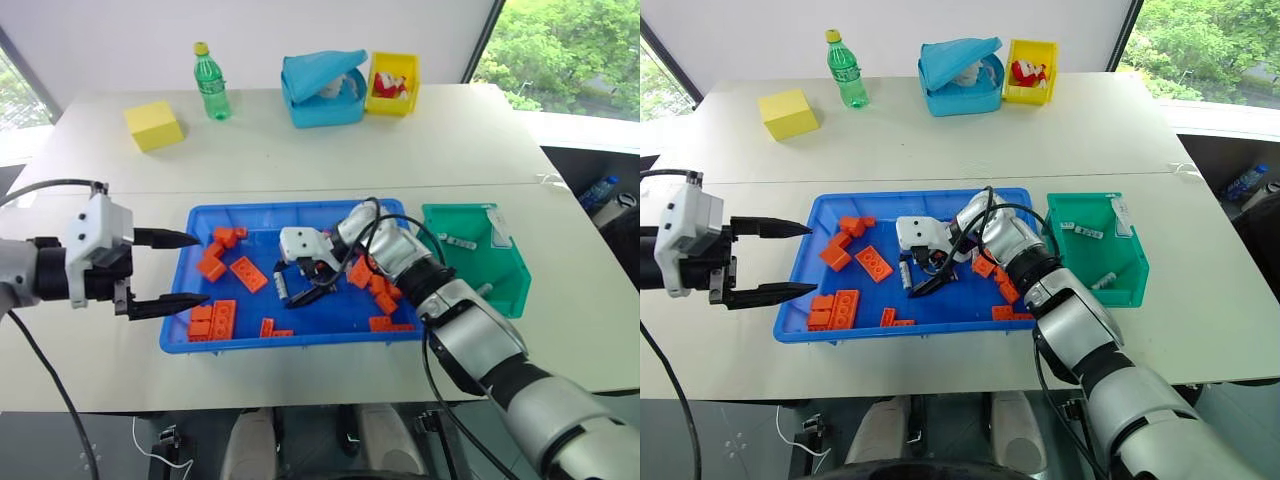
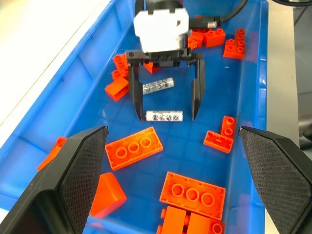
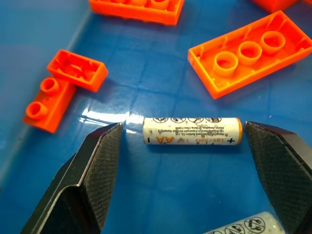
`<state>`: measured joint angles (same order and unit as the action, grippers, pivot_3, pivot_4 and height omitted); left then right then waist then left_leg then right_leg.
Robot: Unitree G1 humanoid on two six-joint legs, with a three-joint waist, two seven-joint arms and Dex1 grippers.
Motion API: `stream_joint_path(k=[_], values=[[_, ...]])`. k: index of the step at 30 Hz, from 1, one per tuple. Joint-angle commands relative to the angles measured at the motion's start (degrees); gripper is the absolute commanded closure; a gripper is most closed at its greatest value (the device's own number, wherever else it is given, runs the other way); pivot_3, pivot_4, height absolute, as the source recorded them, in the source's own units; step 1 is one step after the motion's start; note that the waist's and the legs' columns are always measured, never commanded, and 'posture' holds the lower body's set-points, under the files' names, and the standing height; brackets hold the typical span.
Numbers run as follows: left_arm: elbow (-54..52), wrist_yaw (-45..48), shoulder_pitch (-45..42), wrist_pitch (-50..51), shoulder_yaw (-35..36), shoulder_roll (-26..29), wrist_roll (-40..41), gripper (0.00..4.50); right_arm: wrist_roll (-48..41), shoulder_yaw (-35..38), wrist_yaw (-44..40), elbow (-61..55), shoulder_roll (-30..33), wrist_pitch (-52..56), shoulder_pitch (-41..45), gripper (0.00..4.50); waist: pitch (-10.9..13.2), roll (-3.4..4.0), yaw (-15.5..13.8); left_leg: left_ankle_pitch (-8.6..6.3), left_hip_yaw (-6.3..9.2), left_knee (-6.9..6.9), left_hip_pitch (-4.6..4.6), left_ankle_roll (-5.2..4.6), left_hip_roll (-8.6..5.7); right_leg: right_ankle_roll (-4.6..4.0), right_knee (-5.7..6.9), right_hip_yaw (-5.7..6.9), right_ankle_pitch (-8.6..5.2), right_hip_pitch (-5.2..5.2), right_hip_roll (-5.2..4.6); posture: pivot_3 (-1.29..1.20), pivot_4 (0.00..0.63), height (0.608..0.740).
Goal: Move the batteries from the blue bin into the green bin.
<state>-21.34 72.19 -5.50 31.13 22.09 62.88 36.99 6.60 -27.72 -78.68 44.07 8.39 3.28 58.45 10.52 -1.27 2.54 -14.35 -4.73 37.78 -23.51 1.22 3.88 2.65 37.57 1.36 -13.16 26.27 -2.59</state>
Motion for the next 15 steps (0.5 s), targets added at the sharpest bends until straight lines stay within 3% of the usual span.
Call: stream_joint_path(k=[1,4,9,15], values=[[-0.5,0.0,-1.5,0.5,0.3,0.9,1.1,0.00,-0.3,0.4,-1.1,-0.4,-0.4,0.3,0.9,0.95,0.0,0.00,0.0,0.00,0.01,0.00,0.00,0.00,0.00,0.00,0.00,0.00,0.00,0.00,0.00,0.00,0.150,0.736],[-0.3,0.0,-2.1,0.5,-0.3,0.6,0.9,0.00,-0.6,1.1,-1.0,-2.9,0.5,1.0,1.0,2.19,0.0,0.00,-0.1,0.00,0.00,0.00,0.00,0.00,0.00,0.00,0.00,0.00,0.00,-0.01,0.00,0.00,0.150,0.736],[-0.4,-0.4,-3.5,0.4,-2.5,-0.6,0.9,0.00,-4.9,6.4,-2.0,-17.1,6.8,11.4,0.5,2.26,0.0,0.01,-0.4,0.00,0.01,0.02,-0.04,0.00,0.00,0.00,0.00,0.01,0.00,0.00,-0.01,0.00,0.150,0.736],[1.9,-0.1,-7.2,-1.1,-7.1,-2.6,-0.5,0.00,-12.6,17.7,-5.7,-35.1,26.6,26.2,-3.0,2.26,0.0,0.00,-1.9,0.00,0.00,0.07,-0.08,0.00,-0.03,0.01,-0.08,0.05,0.00,-0.02,-0.05,0.00,0.150,0.736]])
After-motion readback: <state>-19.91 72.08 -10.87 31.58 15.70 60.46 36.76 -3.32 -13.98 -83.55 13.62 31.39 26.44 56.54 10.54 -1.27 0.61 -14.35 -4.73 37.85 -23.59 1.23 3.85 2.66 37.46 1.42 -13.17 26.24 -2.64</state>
